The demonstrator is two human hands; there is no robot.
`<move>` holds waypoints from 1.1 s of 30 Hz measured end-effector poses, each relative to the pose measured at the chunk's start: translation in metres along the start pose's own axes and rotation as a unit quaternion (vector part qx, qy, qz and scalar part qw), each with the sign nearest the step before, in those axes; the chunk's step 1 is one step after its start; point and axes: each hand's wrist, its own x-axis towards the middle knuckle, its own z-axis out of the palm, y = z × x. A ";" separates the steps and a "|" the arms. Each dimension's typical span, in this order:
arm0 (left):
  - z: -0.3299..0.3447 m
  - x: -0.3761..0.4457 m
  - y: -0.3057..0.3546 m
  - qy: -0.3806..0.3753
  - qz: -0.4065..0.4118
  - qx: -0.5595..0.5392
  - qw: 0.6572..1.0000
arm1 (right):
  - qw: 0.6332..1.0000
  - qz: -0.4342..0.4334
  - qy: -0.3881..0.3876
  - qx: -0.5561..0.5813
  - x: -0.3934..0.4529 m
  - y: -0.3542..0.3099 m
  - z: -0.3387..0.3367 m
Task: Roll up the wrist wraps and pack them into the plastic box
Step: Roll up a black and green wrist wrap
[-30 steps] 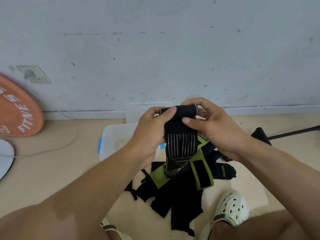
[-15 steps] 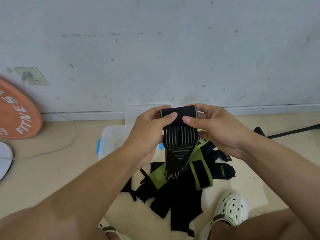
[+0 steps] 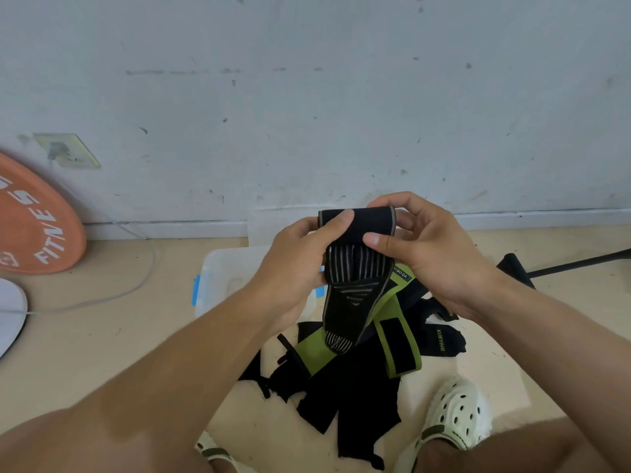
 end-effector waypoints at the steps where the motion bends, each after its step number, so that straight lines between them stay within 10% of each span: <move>1: 0.000 -0.001 0.000 -0.013 -0.017 0.009 1.000 | 1.000 -0.013 0.002 -0.009 0.000 0.000 0.001; 33: -0.005 0.003 -0.004 0.000 0.064 0.070 0.995 | 0.998 0.060 -0.016 -0.026 0.003 -0.001 -0.008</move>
